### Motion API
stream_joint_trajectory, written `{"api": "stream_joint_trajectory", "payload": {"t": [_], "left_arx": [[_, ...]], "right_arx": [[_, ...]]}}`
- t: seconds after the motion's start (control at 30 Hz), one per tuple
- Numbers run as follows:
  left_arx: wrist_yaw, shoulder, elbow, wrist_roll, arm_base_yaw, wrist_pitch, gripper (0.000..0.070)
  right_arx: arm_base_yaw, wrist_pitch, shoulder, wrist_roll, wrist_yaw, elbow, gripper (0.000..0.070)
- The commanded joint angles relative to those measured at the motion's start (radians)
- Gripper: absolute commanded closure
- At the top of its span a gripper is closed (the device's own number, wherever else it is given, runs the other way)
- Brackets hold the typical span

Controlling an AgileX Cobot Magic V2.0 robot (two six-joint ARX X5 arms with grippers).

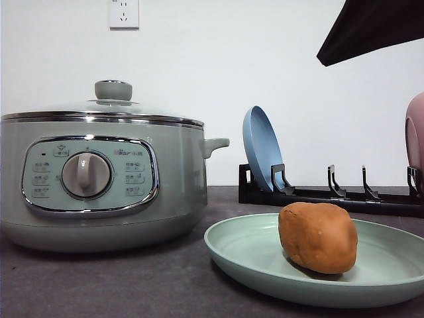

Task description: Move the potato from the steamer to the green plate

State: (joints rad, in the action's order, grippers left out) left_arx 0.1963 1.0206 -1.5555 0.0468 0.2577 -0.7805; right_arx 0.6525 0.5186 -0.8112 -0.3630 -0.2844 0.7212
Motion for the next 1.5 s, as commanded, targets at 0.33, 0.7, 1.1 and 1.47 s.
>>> {"api": "stream_joint_trajectory", "payload": {"t": [0.33,0.7,1.1,1.47], "left_arx": [[-0.066,-0.5,0.705,0.022,-0.274,0.62,0.069],[-0.2,-0.794,1.148,0.024,-0.307,0.653,0.069],[-0.201,-0.959,1.423,0.024,-0.307,0.642,0.069],[-0.201,-1.018,1.496,0.024,-0.307,0.638,0.069]], "right_arx": [[0.006,-0.01,-0.004,0.012,0.0,0.016,0.07],[0.006,-0.01,-0.004,0.012,0.0,0.016,0.07],[0.006,-0.01,-0.004,0.012,0.0,0.016,0.07],[0.006,-0.01,-0.004,0.012,0.0,0.016,0.07]]}}
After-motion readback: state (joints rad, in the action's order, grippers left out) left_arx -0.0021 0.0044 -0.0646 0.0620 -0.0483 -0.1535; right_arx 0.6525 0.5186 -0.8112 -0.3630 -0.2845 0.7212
